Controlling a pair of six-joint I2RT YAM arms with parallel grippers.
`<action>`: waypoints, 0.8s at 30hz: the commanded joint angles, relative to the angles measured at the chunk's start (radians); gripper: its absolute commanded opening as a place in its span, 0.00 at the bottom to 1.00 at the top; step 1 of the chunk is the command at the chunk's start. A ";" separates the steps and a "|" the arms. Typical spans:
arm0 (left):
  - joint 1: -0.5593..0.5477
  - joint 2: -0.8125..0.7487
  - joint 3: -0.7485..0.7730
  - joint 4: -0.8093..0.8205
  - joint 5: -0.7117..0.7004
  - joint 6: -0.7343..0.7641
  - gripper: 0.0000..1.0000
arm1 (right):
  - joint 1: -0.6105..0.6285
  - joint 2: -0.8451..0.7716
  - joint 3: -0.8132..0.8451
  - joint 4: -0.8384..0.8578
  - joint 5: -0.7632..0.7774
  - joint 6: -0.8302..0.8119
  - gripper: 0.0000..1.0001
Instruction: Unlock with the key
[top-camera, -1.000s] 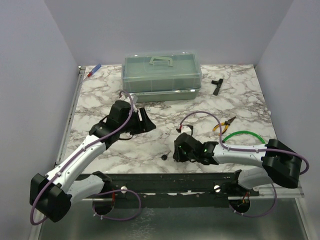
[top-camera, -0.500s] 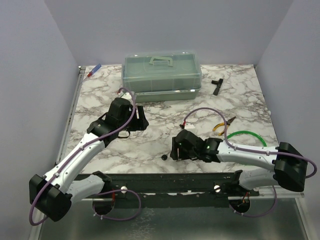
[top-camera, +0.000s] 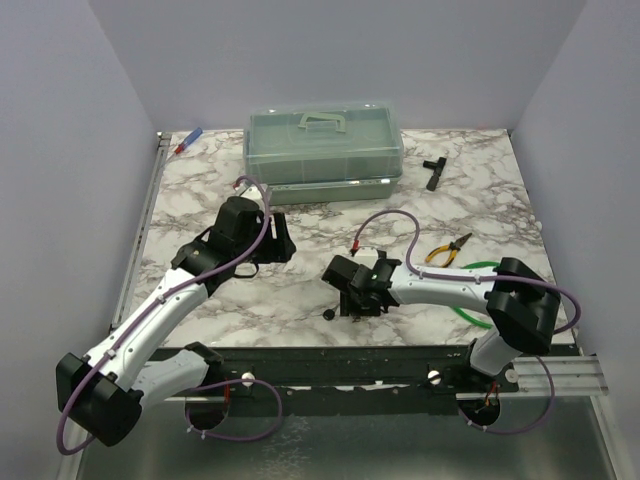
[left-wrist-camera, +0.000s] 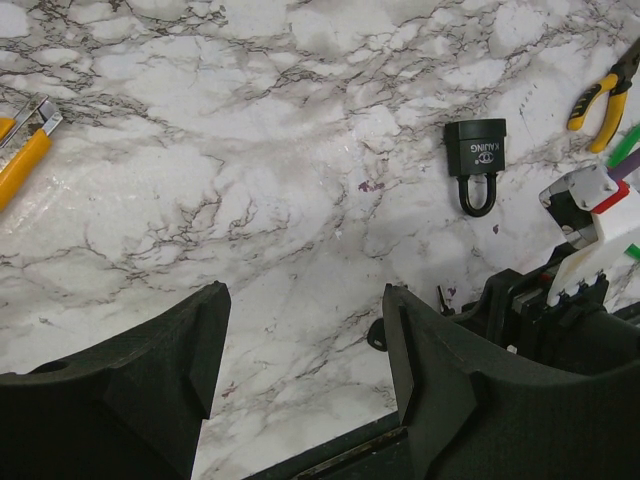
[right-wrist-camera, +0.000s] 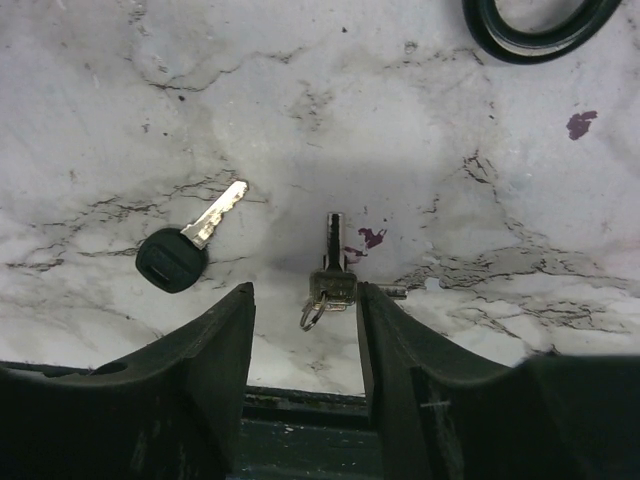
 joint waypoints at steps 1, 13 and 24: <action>0.002 -0.035 -0.006 -0.006 -0.002 0.017 0.68 | 0.007 0.044 0.044 -0.115 0.051 0.063 0.49; 0.002 -0.048 -0.011 -0.009 0.001 0.021 0.68 | 0.008 0.099 0.044 -0.076 0.040 0.052 0.41; 0.002 -0.049 -0.009 -0.008 -0.003 0.022 0.68 | 0.007 0.113 0.051 -0.083 0.044 0.035 0.30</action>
